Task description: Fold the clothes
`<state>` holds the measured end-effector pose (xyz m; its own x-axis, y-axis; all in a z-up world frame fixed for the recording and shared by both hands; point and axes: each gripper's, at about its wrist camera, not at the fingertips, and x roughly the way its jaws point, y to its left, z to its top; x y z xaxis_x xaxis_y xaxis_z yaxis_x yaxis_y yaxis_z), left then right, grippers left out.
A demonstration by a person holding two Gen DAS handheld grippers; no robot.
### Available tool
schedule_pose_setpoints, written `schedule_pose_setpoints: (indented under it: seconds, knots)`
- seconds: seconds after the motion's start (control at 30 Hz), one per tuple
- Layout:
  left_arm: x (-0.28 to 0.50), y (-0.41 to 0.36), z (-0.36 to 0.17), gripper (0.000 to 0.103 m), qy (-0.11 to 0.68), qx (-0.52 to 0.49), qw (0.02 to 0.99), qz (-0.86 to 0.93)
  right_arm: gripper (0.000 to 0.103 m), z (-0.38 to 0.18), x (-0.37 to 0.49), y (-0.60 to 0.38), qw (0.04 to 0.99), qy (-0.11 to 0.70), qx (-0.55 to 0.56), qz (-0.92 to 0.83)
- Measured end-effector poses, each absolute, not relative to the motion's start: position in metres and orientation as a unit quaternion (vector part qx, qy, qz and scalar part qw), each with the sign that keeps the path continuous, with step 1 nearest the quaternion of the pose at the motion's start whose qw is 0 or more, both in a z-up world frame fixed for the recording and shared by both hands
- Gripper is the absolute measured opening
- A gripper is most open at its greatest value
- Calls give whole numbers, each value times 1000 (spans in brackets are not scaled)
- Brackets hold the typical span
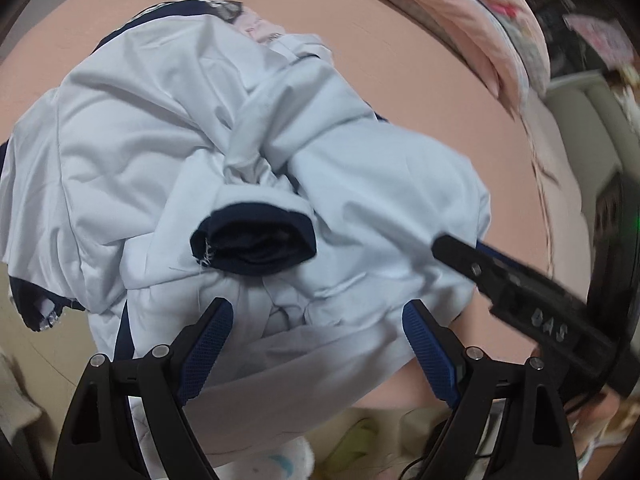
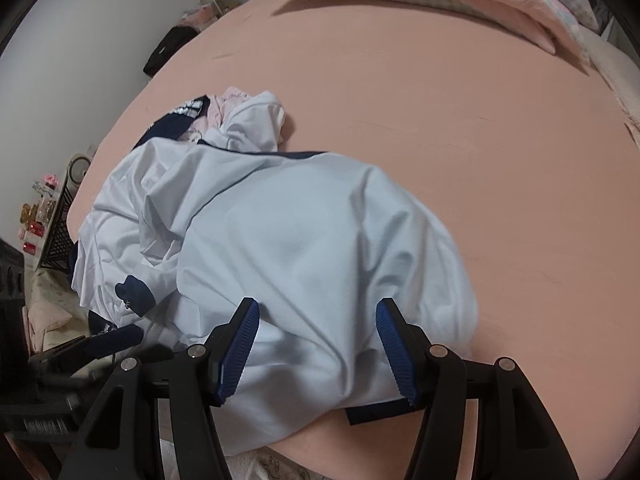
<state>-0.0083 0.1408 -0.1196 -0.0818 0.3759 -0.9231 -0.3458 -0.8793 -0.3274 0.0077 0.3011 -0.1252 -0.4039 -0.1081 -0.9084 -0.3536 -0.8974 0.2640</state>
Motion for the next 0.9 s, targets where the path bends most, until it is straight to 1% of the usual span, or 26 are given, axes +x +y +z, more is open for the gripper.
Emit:
schedule_pose_setpoints:
  seconds: [0.17,0.33,0.47,0.57,0.6,0.63,0.67,0.7,0.73,0.8,0.83,0.87,0.9]
  knots:
    - [-5,141,-126,87,-14,-636,249,730,60,-135,2,299,76,223,-544,805]
    - [-4,144,-128,87,-12,-629,241,739,60,-142,1,303,71,254,-545,796]
    - [-3,152,-141,87,-5,-640,245,728,60,-149,1,306,70,279,-539,792]
    - [-2,158,-153,86,-11,-646,250,721,60,-151,0,307,66,301,-528,792]
    - [-2,161,-156,84,-15,-645,251,721,60,-153,-1,308,70,305,-529,789]
    - [-1,164,-160,77,-16,-645,251,721,60,-155,-1,308,72,307,-530,788]
    - [-1,166,-163,74,-14,-645,245,724,60,-158,-2,308,74,308,-530,786]
    - [0,167,-167,64,-12,-645,240,726,60,-160,-3,309,76,310,-531,785]
    - [1,169,-171,60,-10,-645,234,728,60,-162,-4,309,78,311,-531,784]
    - [0,168,-174,43,-21,-644,229,730,60,-166,-5,310,81,314,-533,782]
    - [-1,166,-175,32,-30,-643,229,730,60,-168,-6,310,83,316,-533,780]
    - [-2,165,-176,25,-39,-643,228,730,60,-171,-6,310,85,317,-534,779]
    - [-3,163,-177,21,-50,-643,228,729,60,-173,-7,310,87,319,-534,778]
